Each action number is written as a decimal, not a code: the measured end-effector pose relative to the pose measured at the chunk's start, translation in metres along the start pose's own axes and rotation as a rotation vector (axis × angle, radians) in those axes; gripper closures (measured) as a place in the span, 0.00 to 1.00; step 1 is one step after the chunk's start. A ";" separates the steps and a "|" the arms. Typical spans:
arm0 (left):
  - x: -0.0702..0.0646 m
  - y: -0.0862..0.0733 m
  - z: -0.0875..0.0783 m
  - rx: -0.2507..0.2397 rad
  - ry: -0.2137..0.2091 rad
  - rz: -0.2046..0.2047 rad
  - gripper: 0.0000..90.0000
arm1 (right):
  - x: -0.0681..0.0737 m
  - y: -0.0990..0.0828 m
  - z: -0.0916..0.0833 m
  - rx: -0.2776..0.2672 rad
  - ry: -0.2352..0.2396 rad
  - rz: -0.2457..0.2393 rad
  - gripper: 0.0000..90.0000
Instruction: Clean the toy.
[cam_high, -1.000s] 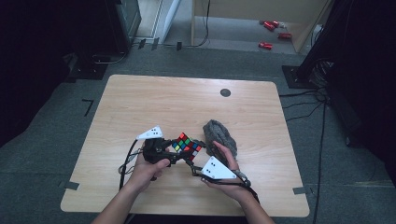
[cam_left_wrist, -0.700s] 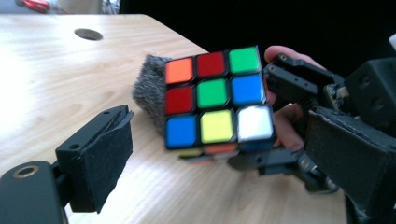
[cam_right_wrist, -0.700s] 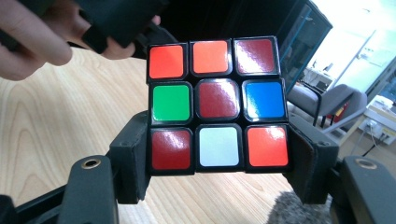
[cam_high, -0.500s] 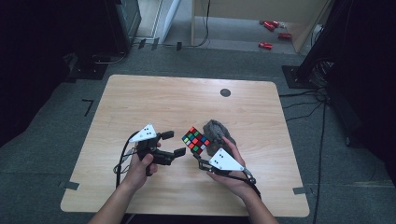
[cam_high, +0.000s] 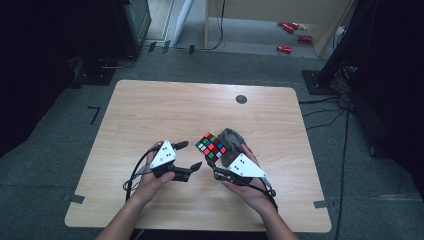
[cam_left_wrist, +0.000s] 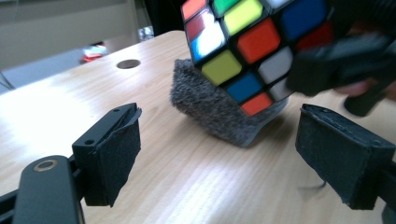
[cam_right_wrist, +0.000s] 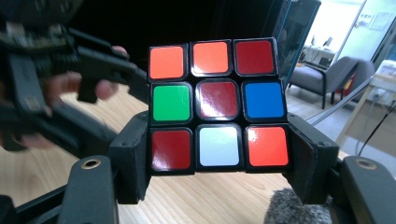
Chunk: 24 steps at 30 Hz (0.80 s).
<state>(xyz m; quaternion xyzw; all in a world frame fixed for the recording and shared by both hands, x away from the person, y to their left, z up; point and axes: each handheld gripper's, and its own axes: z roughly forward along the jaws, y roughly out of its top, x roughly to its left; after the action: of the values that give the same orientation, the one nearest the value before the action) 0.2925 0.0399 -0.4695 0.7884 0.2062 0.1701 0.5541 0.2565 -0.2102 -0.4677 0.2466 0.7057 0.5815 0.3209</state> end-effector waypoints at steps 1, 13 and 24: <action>-0.001 -0.001 0.001 0.001 0.002 0.011 0.17 | 0.001 0.001 -0.001 0.002 0.003 0.015 0.38; -0.006 -0.006 0.007 -0.039 0.022 0.122 0.17 | 0.006 0.009 0.000 0.030 0.081 0.134 0.38; -0.020 -0.002 0.005 -0.045 0.008 0.196 0.16 | 0.011 0.012 0.000 0.077 0.139 0.250 0.38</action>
<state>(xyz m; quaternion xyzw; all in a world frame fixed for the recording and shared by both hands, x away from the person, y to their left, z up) 0.2772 0.0264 -0.4740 0.7913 0.1264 0.2310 0.5517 0.2491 -0.2000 -0.4576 0.3037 0.7117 0.6053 0.1867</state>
